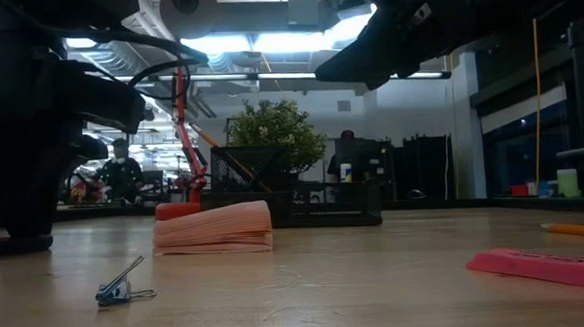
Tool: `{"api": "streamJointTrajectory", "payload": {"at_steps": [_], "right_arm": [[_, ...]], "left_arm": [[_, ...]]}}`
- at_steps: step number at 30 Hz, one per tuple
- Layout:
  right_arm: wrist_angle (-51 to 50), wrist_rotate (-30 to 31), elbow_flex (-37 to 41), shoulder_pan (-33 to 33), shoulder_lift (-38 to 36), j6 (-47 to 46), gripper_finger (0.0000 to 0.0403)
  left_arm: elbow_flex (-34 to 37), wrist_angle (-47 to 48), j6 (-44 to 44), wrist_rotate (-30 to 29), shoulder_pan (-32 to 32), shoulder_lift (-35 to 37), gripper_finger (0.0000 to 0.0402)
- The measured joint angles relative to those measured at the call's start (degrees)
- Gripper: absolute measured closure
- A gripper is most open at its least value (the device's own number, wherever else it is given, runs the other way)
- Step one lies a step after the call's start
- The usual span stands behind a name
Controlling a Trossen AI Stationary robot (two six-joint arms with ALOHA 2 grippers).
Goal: Pick and place office supplies into organizer
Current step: Put the black scissors into the black desk organizer
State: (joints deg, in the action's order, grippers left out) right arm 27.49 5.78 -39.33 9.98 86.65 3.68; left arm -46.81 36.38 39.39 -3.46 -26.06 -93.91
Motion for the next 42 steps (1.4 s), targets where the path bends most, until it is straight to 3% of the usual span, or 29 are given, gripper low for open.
{"api": "streamJointTrajectory", "payload": {"at_steps": [10, 19, 42], "right_arm": [[0.0, 0.0, 0.0, 0.0, 0.0, 0.02, 0.04], [-0.09, 0.0, 0.0, 0.0, 0.0, 0.04, 0.04], [-0.28, 0.0, 0.0, 0.0, 0.0, 1.11, 0.04]], "left_arm": [[-1.72, 3.16, 0.36, -3.79, -1.17, 0.57, 0.0389], [-5.88, 13.03, 1.37, -14.3, -2.18, 3.12, 0.0389], [-20.73, 41.65, 5.4, -56.76, -7.05, 3.39, 0.039]]}}
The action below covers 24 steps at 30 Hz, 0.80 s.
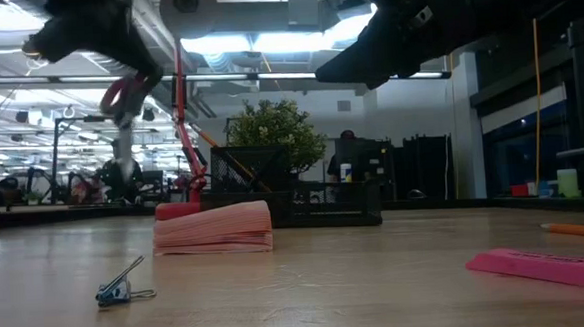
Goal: Pick and place office supplies into organizer
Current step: Put the black scissors into the black desk organizer
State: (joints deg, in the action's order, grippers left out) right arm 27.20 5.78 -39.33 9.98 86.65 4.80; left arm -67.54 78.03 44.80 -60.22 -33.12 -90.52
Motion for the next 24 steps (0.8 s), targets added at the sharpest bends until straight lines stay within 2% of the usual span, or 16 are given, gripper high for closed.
{"api": "streamJointTrajectory", "payload": {"at_steps": [12, 22, 24], "right_arm": [[-0.02, 0.02, 0.0, 0.0, 0.0, 0.22, 0.04], [-0.04, 0.03, 0.0, 0.0, 0.0, 0.44, 0.04], [-0.04, 0.04, 0.0, 0.0, 0.0, 0.44, 0.04]], "left_arm": [[-0.21, 0.55, -9.8, -20.34, 0.78, 0.0, 0.039], [-0.22, 0.16, -14.67, -29.64, 7.93, 0.04, 0.039], [-0.44, 0.16, -15.63, -29.82, 9.61, 0.04, 0.039]]}}
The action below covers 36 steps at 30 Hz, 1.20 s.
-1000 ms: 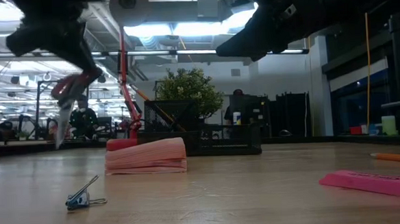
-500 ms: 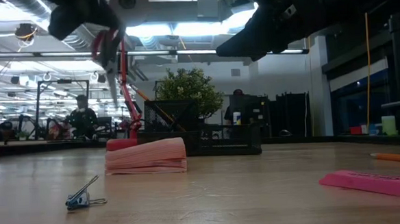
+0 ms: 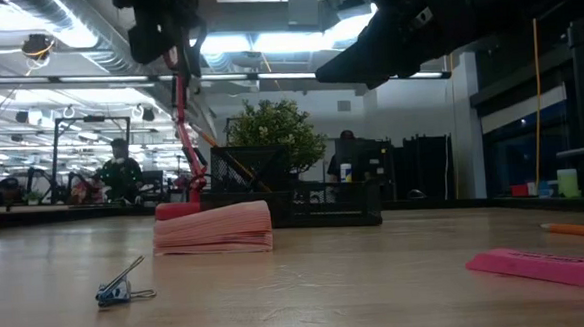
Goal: Pick and place office supplies into organizer
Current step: Put the black scissors into the black desk organizer
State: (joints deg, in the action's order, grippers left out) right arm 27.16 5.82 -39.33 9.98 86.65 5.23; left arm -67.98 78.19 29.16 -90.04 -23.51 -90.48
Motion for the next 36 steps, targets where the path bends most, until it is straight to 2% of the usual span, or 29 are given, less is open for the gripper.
{"api": "streamJointTrajectory", "payload": {"at_steps": [8, 18, 36], "right_arm": [[-0.04, 0.0, 0.0, -0.04, 0.0, 0.48, 0.04], [-0.48, 0.0, 0.0, -0.04, 0.0, 1.2, 0.04], [-0.46, 0.0, 0.0, -0.04, 0.0, 1.14, 0.04]], "left_arm": [[-0.46, -0.42, 0.07, -0.02, 5.54, 0.02, 0.039], [-0.46, -1.4, -0.57, -0.02, 9.23, 0.02, 0.039], [-0.44, -16.63, -12.06, -0.04, 10.05, -1.88, 0.039]]}}
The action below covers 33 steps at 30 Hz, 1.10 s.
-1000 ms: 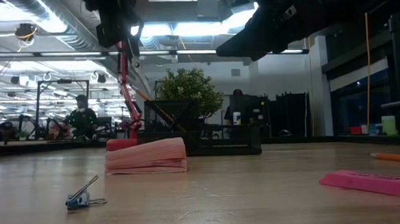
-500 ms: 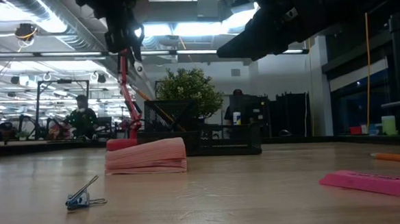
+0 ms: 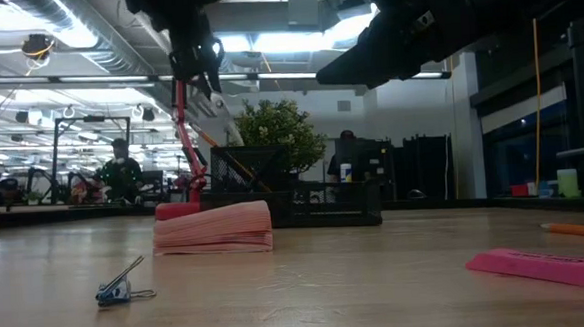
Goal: Pick and place office supplies into organizer
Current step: Put the black scissors into the black desk organizer
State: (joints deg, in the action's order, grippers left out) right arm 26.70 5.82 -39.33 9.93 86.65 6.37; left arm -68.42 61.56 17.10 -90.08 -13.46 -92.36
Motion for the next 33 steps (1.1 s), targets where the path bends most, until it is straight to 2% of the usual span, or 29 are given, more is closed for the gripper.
{"api": "streamJointTrajectory", "payload": {"at_steps": [8, 15, 23, 33], "right_arm": [[-0.2, 0.0, 0.0, 0.0, 0.0, -0.07, 0.04], [-0.34, 0.0, 0.0, 0.0, 0.0, -0.07, 0.04], [-0.38, 0.0, 0.0, 0.0, 0.0, -0.07, 0.04], [-0.49, 0.0, 0.0, 0.0, 0.0, -0.07, 0.04]], "left_arm": [[0.04, -0.22, 1.07, 0.15, 1.23, -5.2, 0.039], [0.04, -0.22, 4.55, 0.03, 1.21, -6.38, 0.039], [0.04, -0.22, 4.68, -0.04, 0.75, -6.85, 0.039], [0.04, -0.39, 3.48, 0.02, 0.64, -12.73, 0.039]]}}
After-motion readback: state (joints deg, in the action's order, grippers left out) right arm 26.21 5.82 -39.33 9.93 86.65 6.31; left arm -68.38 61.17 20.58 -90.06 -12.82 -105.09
